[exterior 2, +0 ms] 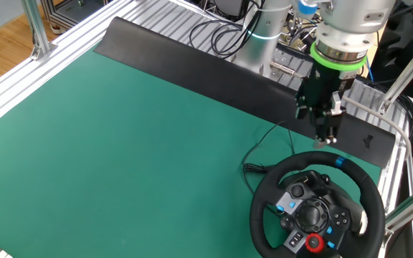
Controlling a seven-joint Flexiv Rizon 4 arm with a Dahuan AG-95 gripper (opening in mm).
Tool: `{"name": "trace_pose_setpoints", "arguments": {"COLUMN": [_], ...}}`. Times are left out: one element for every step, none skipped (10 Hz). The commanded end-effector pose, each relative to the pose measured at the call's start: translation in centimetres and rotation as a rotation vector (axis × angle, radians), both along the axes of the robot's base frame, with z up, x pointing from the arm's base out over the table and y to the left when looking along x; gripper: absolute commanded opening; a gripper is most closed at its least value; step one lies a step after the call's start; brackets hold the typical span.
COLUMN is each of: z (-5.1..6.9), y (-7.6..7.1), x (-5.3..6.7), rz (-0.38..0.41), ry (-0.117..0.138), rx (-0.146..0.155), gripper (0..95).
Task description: Rotate the steering wheel 90 degrees counterclockwise
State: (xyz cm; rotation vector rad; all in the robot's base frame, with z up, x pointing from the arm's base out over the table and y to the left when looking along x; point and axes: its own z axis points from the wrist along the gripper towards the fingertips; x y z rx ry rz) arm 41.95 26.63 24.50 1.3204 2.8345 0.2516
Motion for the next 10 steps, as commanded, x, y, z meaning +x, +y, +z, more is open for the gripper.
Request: {"name": "trace_pose_setpoints", "arguments": {"z": [0.12, 0.12, 0.12, 0.12, 0.12, 0.12, 0.12, 0.12, 0.17, 0.33], "y": [-0.16, -0.16, -0.16, -0.16, -0.16, -0.16, -0.16, -0.16, -0.19, -0.2], "x": [-0.19, -0.19, -0.19, -0.19, -0.19, -0.19, -0.19, -0.19, -0.22, -0.33], "rz": [-0.029, -0.039, -0.049, -0.076, -0.096, -0.113, -0.131, -0.141, -0.145, -0.163], "ry": [0.019, 0.034, 0.042, 0.061, 0.07, 0.074, 0.077, 0.078, 0.079, 0.087], "rx": [-0.01, -0.01, -0.01, -0.007, -0.004, -0.003, 0.001, -0.003, 0.0, 0.011], "gripper": [76.0, 76.0, 76.0, 76.0, 76.0, 76.0, 76.0, 76.0, 76.0, 76.0]}}
